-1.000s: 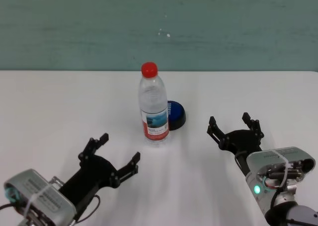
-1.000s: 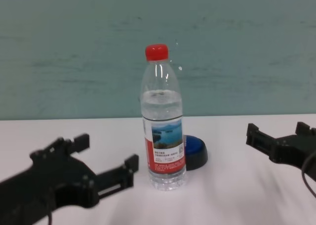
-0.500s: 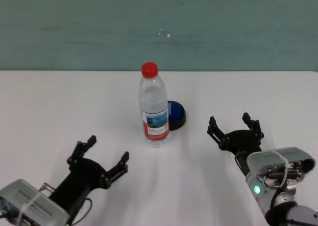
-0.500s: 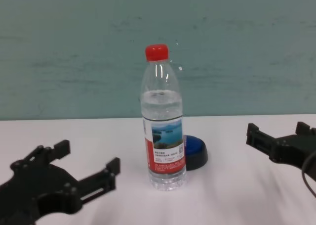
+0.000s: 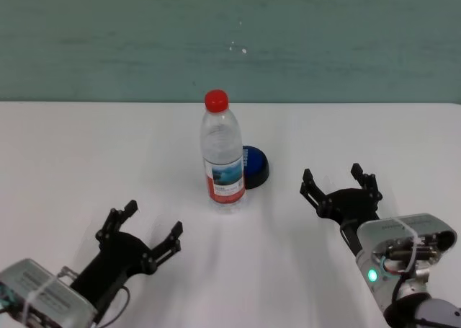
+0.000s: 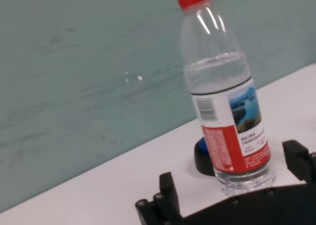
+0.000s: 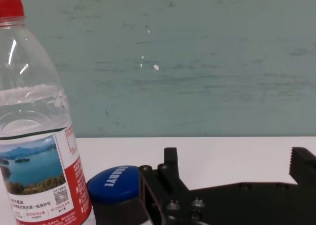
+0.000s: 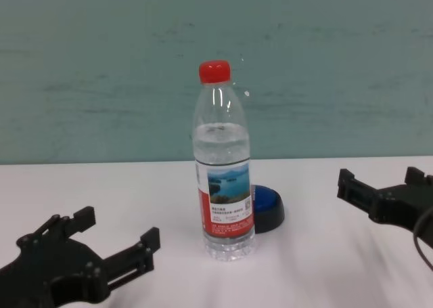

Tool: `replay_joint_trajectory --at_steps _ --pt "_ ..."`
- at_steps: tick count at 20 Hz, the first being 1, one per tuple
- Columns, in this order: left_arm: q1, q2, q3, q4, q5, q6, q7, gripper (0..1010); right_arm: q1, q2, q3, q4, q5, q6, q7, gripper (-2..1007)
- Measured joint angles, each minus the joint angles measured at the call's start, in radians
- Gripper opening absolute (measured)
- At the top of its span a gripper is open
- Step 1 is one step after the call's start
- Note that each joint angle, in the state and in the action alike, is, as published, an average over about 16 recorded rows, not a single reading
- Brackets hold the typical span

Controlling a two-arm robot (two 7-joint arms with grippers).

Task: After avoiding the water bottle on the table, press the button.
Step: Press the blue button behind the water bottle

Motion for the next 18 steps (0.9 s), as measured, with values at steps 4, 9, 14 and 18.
replay_joint_trajectory --at_steps 4,9,14,18 --pt "-0.005 -0.005 -0.001 0.006 0.016 0.005 -0.01 1000 0.0 0.0 0.0 0.0 0.0 0.0 0.0 1003" --pt "-0.006 -0.008 -0.001 0.001 0.042 0.013 -0.011 1000 0.0 0.0 0.0 0.0 0.0 0.0 0.0 1003" --pt "-0.005 -0.011 -0.002 -0.002 0.051 0.016 -0.01 1000 0.0 0.0 0.0 0.0 0.0 0.0 0.0 1003" --pt "-0.004 -0.012 -0.002 -0.003 0.053 0.017 -0.009 1000 0.0 0.0 0.0 0.0 0.0 0.0 0.0 1003"
